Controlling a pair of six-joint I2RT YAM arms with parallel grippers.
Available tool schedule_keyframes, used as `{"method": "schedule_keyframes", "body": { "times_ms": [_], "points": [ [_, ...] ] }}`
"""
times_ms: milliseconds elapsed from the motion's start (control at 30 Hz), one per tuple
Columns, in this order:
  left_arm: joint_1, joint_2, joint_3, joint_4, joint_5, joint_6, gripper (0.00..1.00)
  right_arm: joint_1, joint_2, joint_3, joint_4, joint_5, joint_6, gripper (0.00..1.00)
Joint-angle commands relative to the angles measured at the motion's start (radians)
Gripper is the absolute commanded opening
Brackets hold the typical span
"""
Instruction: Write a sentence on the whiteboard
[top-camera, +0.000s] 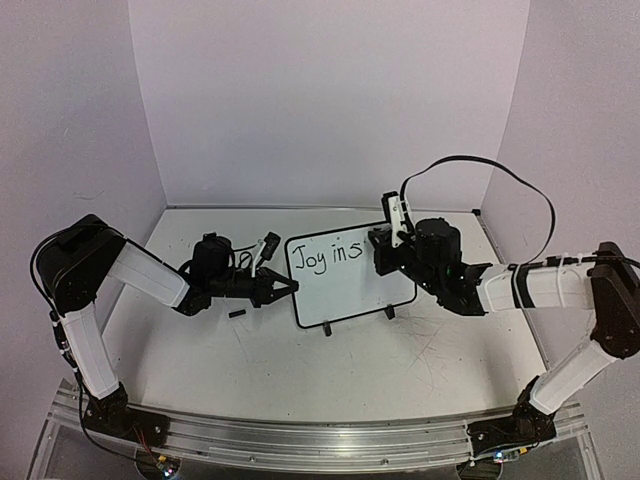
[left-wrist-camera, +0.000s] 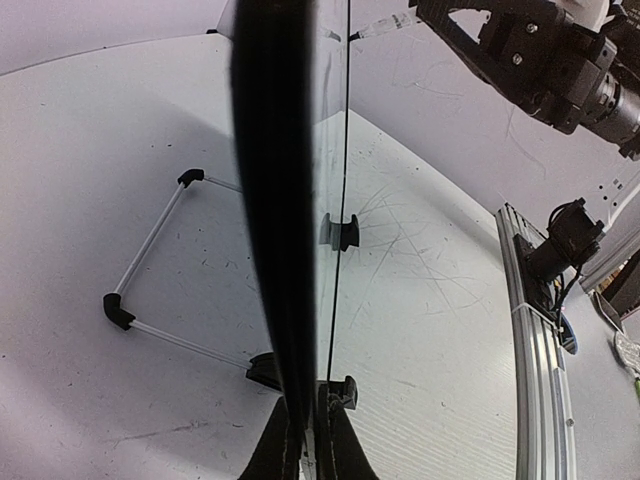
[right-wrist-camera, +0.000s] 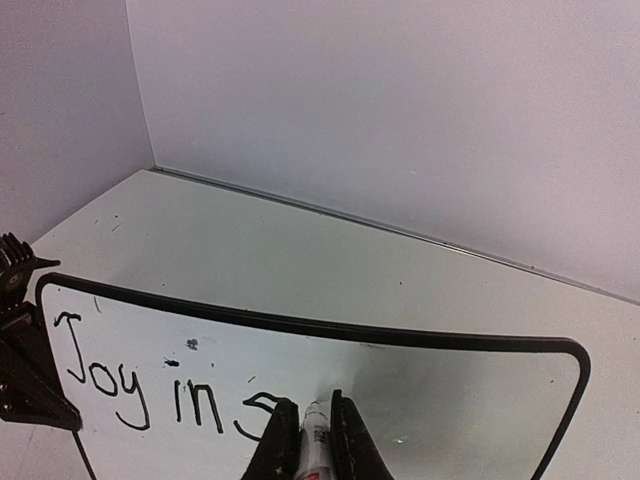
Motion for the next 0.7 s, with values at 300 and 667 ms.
{"method": "schedule_keyframes", "body": {
  "times_ms": [300,667],
  "points": [
    [0.003,-0.023,0.016,-0.064,-0.052,0.062,0.0,-0.005,0.022,0.027,0.026,0.025,-0.007,0.0],
    [0.003,-0.023,0.016,-0.065,-0.053,0.062,0.0,-0.005,0.015,-0.02,0.011,0.016,0.032,0.0]
  ]
}}
